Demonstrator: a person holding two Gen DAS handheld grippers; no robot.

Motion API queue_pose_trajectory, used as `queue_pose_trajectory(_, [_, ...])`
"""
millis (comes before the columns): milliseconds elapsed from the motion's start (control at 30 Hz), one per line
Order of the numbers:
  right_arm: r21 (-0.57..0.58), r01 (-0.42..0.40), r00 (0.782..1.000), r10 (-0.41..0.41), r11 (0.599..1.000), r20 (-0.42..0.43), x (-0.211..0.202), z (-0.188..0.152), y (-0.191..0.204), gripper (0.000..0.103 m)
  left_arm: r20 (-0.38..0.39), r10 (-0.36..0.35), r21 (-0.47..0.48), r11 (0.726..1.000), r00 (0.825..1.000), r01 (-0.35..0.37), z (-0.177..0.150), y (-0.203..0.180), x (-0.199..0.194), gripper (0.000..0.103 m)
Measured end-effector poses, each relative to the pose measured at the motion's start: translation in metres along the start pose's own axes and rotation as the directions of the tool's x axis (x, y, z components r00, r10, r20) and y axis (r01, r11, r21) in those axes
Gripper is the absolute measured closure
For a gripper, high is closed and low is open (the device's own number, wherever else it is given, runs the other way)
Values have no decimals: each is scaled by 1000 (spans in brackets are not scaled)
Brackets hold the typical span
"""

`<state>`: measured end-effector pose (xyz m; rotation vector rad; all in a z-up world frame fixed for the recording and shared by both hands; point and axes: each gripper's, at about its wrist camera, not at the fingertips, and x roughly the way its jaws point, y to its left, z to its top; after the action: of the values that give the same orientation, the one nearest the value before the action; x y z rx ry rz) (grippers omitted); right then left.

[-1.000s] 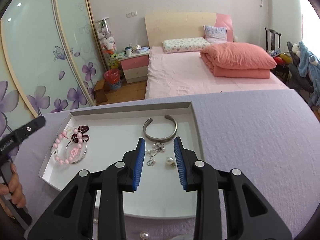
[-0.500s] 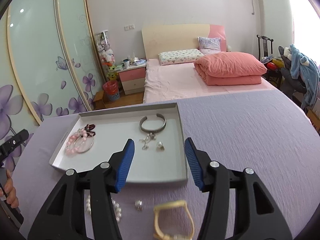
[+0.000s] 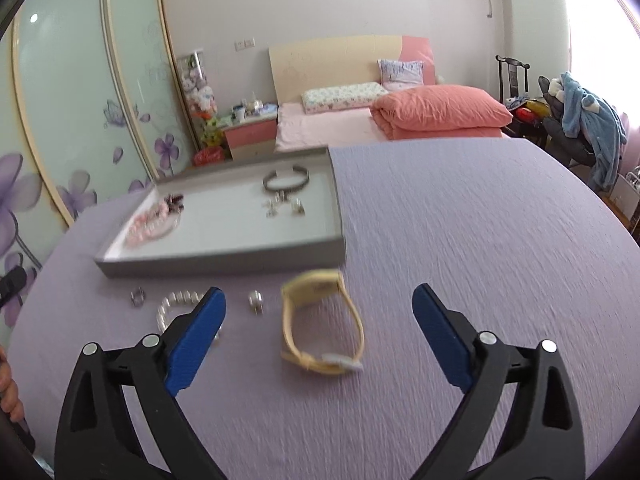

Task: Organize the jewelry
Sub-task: 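Grasp the yellow watch by its strap with the right tool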

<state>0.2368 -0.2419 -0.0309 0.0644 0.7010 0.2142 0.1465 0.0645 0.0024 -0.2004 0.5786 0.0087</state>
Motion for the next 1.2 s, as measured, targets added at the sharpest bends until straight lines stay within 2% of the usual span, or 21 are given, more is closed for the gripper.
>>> queue_pose_trajectory(333, [-43,17,999,-20,999,-49,9,-16,1,5,-40,36,43,998,999,-34,-22,-2,9,2])
queue_pose_trajectory(967, [-77,71,991,-79,995,-108,34,-14,2,6,-78,46,47,998,996,-42,-29,5,21,2])
queue_pose_trajectory(1200, [-76,73,986,-84,994,-146,43,-14,-1,20,-86,49,62,997,995,-44,-29,2,24,2])
